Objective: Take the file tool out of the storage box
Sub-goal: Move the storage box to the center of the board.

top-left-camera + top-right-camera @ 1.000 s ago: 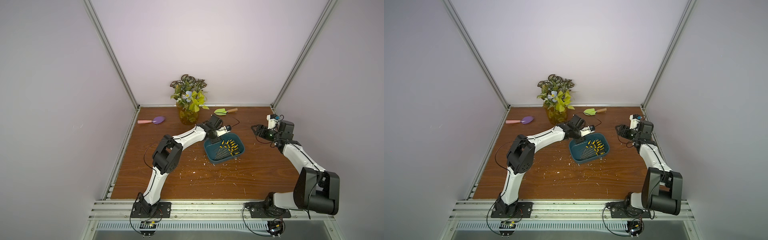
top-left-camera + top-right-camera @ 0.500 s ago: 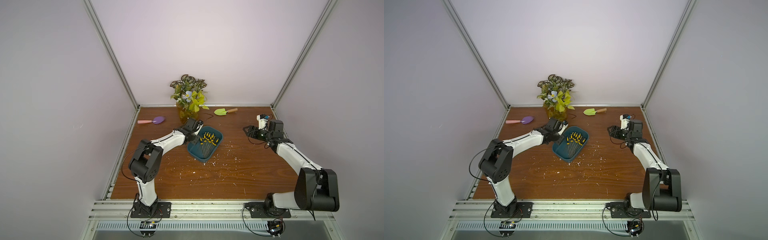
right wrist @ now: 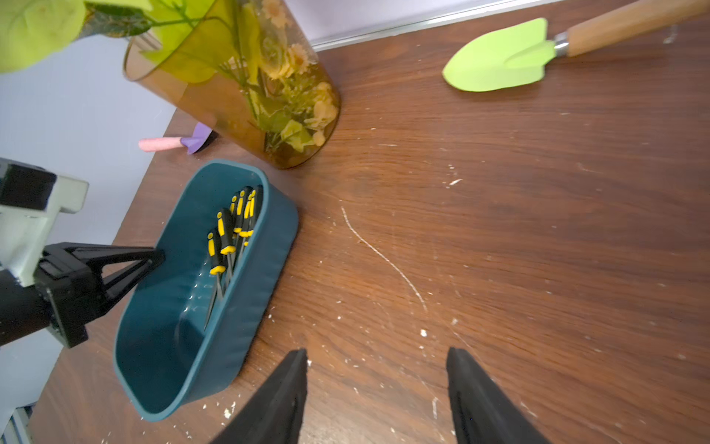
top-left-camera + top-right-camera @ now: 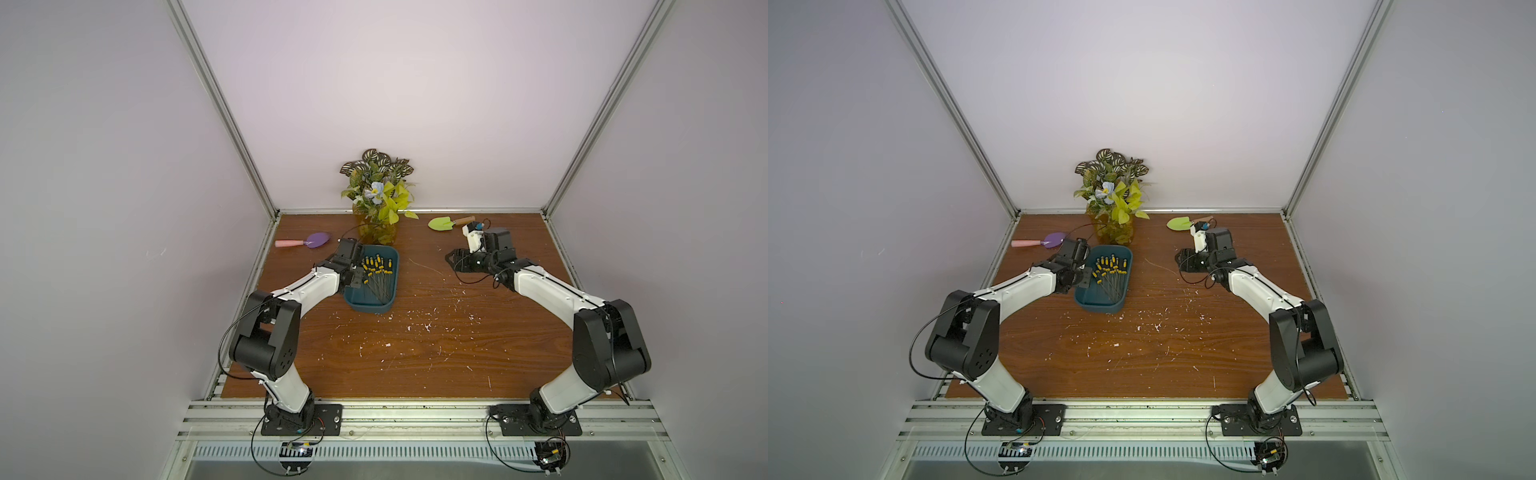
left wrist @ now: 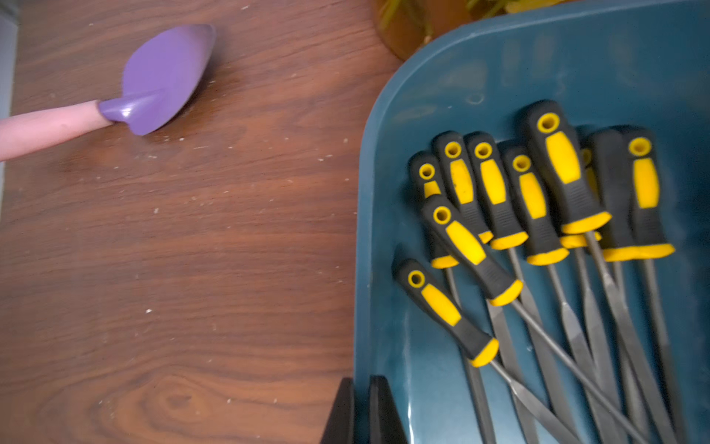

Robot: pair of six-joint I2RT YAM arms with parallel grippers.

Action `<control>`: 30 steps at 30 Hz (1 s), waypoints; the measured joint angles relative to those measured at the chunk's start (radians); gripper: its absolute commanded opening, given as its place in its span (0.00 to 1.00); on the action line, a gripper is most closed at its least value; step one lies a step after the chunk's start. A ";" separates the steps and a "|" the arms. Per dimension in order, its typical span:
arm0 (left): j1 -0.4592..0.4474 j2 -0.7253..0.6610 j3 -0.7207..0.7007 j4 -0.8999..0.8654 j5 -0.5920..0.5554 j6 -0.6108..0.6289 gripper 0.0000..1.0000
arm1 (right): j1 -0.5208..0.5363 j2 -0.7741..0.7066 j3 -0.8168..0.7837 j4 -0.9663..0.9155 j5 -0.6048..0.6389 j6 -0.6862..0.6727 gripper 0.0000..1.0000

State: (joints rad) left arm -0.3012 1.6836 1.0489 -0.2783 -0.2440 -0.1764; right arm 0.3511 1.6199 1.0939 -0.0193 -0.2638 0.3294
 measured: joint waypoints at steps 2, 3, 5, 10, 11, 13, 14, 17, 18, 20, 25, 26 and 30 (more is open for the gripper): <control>0.002 0.000 0.000 -0.006 -0.012 -0.004 0.35 | 0.027 0.020 0.019 0.000 0.006 0.001 0.63; 0.002 0.000 0.000 -0.011 -0.017 0.000 0.53 | 0.037 0.026 0.026 0.000 0.006 0.001 0.63; 0.005 0.005 -0.006 -0.051 -0.031 -0.003 0.72 | 0.055 0.032 0.032 0.000 0.006 0.004 0.64; 0.015 0.001 0.003 -0.130 -0.028 -0.004 0.87 | 0.068 0.032 0.032 0.005 0.006 0.007 0.64; 0.015 -0.006 0.014 -0.145 -0.019 -0.003 0.88 | 0.068 0.032 0.032 0.007 0.006 0.004 0.63; 0.015 -0.028 0.038 -0.153 0.006 -0.007 0.88 | 0.074 0.032 0.038 0.004 0.008 -0.008 0.63; 0.016 -0.047 0.049 -0.150 0.022 -0.008 0.88 | 0.081 0.036 0.053 -0.011 0.019 -0.023 0.64; 0.018 -0.128 0.060 -0.121 0.063 -0.017 0.87 | 0.132 0.087 0.170 -0.062 0.047 -0.073 0.63; 0.021 -0.154 0.060 -0.108 0.075 -0.021 0.87 | 0.153 0.113 0.215 -0.066 0.050 -0.087 0.62; 0.046 -0.203 0.058 -0.077 0.115 -0.036 0.87 | 0.211 0.190 0.342 -0.081 0.051 -0.119 0.61; 0.209 -0.300 -0.014 0.021 0.230 -0.084 0.87 | 0.329 0.415 0.637 -0.143 0.051 -0.182 0.57; 0.247 -0.314 -0.037 0.034 0.249 -0.090 0.87 | 0.352 0.482 0.723 -0.177 0.054 -0.195 0.57; 0.328 -0.334 -0.103 0.053 0.278 -0.106 0.88 | 0.413 0.731 1.049 -0.300 0.076 -0.230 0.55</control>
State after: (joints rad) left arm 0.0273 1.3499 0.9455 -0.2253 0.0345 -0.2825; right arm 0.7639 2.3505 2.1426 -0.3191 -0.1879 0.0990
